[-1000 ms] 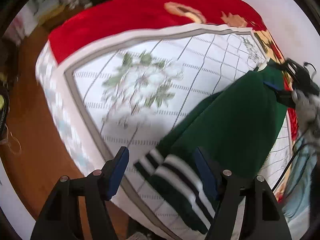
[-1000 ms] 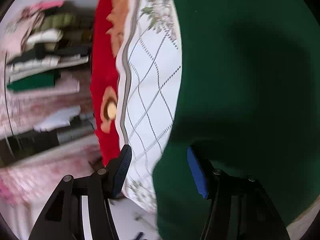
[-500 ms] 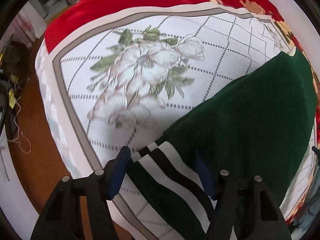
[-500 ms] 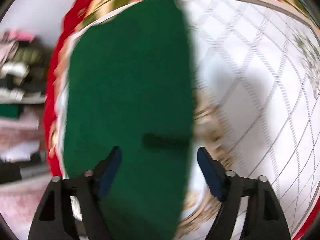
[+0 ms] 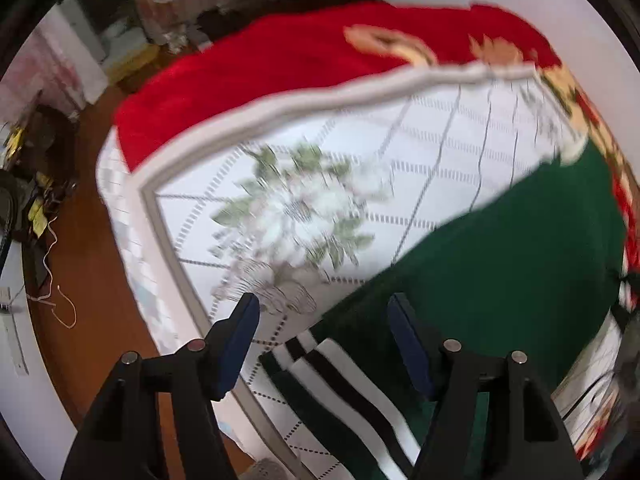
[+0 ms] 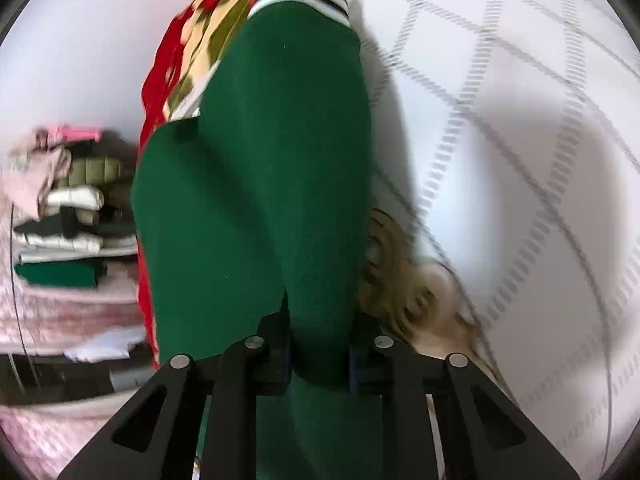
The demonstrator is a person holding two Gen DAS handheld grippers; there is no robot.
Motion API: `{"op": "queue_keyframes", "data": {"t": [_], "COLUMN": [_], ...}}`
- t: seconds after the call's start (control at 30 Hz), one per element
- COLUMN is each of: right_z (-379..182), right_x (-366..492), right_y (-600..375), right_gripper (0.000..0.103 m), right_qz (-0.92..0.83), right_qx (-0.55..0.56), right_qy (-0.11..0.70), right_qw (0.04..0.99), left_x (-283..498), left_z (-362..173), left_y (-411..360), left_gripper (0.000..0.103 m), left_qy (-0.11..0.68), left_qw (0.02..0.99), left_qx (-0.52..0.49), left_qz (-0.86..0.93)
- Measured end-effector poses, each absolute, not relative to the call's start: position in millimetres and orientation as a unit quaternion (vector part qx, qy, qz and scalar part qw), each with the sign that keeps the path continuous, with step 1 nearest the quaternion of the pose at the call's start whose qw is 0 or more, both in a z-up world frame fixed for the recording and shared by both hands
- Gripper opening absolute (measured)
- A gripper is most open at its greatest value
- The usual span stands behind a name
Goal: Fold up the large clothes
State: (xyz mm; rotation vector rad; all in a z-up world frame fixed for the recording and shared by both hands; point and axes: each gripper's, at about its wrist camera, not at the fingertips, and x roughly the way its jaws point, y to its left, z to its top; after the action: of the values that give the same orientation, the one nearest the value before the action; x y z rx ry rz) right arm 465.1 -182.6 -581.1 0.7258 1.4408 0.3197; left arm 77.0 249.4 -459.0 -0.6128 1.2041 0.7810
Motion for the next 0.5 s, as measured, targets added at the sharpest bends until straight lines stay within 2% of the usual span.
{"op": "queue_keyframes", "data": {"t": [0.13, 0.3, 0.4, 0.5], "right_z": [-548, -540, -562, -566], "right_x": [400, 284, 236, 216], "right_y": [-230, -296, -334, -356], "right_gripper": [0.018, 0.019, 0.029, 0.046], "right_qz": [0.066, -0.034, -0.07, -0.091], "right_qx": [0.31, 0.296, 0.316, 0.319], "right_qy": [0.649, 0.699, 0.737, 0.75], "right_qw": [0.692, 0.65, 0.593, 0.573], "left_x": [70, 74, 93, 122], "left_z": [-441, -456, -475, -497], "left_y": [248, 233, 222, 219], "left_gripper": [0.065, 0.064, 0.064, 0.064], "left_qy": [0.539, 0.566, 0.581, 0.592], "left_qw": [0.707, 0.698, 0.699, 0.7], "left_qx": [-0.28, -0.279, -0.278, -0.283], "left_qz": [0.363, 0.339, 0.31, 0.281]}}
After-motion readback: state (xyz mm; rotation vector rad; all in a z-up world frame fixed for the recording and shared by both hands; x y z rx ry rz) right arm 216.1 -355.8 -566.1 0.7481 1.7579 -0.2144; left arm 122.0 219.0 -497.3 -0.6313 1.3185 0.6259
